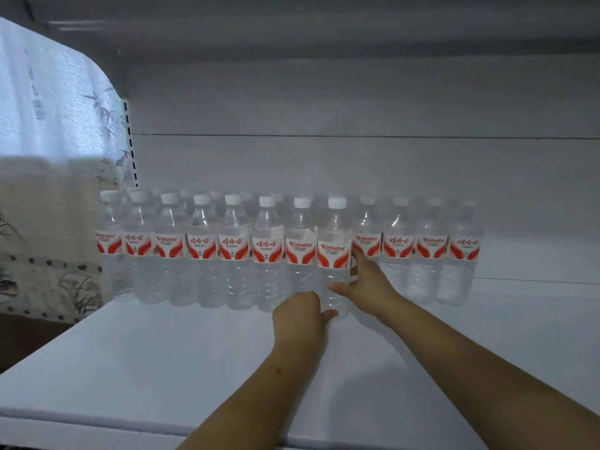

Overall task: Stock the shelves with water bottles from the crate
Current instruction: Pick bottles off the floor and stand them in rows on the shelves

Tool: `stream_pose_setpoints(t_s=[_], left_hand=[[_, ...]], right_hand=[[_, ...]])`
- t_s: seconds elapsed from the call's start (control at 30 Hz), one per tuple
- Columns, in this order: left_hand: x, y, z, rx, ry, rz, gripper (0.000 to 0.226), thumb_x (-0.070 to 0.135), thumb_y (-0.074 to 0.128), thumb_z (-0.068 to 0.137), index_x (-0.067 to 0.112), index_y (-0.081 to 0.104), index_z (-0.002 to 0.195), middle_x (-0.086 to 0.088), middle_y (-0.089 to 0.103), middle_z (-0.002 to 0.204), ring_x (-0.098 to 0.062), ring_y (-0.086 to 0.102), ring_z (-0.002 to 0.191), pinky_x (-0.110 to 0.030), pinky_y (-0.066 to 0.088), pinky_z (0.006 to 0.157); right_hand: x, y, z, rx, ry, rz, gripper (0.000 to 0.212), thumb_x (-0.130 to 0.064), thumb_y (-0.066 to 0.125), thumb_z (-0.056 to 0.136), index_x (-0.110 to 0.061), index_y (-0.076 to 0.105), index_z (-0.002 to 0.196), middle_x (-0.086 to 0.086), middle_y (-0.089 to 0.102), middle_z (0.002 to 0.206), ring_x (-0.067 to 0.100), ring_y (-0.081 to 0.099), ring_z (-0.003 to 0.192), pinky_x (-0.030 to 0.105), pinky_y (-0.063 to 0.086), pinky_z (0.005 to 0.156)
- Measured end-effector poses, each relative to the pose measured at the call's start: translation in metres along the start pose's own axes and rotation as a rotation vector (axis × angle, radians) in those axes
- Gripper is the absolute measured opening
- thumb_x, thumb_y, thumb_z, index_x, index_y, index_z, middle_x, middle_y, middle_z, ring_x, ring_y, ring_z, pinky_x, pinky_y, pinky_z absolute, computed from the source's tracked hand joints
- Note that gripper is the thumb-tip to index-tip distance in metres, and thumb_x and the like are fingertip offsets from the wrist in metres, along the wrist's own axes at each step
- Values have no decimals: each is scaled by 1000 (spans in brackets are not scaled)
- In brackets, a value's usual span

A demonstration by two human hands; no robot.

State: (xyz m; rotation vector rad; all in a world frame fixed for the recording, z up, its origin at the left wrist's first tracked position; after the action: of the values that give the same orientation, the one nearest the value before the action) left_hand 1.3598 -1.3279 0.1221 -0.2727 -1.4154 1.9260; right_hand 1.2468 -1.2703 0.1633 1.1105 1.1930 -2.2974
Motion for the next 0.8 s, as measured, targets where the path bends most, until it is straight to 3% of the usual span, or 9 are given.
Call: stream_pose_setpoints(t_s=[0.13, 0.23, 0.4, 0.5, 0.6, 0.73, 0.8], left_hand=[[5, -6, -1, 126, 175, -32, 24, 40, 54, 96, 19, 61, 104, 2, 62, 102, -18, 62, 95, -27, 46, 74], [14, -10, -8, 203, 373, -61, 32, 32, 57, 93, 21, 60, 123, 3, 55, 117, -17, 56, 106, -31, 51, 80], [16, 4, -15, 76, 463, 140, 51, 28, 47, 97, 24, 39, 147, -2, 32, 147, -25, 41, 126, -37, 45, 95], [9, 9, -17, 8, 499, 260, 59, 27, 42, 99, 25, 21, 154, -2, 19, 155, -27, 30, 135, -39, 37, 104], [3, 11, -18, -43, 516, 294, 61, 27, 38, 100, 20, 15, 156, 1, 17, 158, -24, 27, 138, -39, 36, 104], [-7, 9, -19, -199, 412, 221, 65, 34, 39, 101, 19, 8, 157, 3, 10, 162, -22, 20, 145, -44, 32, 111], [-7, 5, -21, -296, 361, 167, 66, 38, 41, 101, 22, 9, 157, 3, 9, 164, -24, 18, 147, -47, 28, 114]], right_hand=[[11, -1, 6, 98, 7, -79, 70, -24, 76, 82, -22, 39, 142, -1, 56, 135, 21, 55, 122, 36, 46, 101], [10, -2, 6, 131, 12, -136, 67, -25, 77, 82, -17, 41, 138, 2, 58, 132, 22, 57, 120, 39, 48, 102], [-9, -19, 14, 183, -25, -236, 61, -34, 79, 78, -12, 48, 126, 4, 64, 123, 20, 63, 110, 33, 52, 92], [-24, -31, 18, 265, -57, -303, 47, -34, 76, 82, -10, 52, 115, 4, 67, 104, 19, 66, 93, 28, 52, 78], [-28, -30, 22, 254, -33, -353, 35, -32, 73, 86, -8, 53, 102, 4, 64, 90, 18, 64, 83, 27, 49, 70], [-30, -28, 21, 201, 12, -295, 33, -29, 72, 86, -7, 55, 104, 5, 66, 99, 21, 65, 94, 27, 47, 75], [-32, -30, 14, 169, 49, -274, 29, -30, 69, 89, -8, 57, 103, 0, 63, 94, 21, 63, 95, 27, 43, 75]])
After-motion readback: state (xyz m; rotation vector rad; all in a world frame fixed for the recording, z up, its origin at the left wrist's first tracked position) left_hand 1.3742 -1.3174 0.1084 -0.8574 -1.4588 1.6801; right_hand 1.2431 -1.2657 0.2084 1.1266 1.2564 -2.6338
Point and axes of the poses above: each hand's wrist, its own z-axis towards the middle knuckle, its own y-axis out of the palm, x = y × z, the point moved 7 cm from there along z, towards the middle knuckle
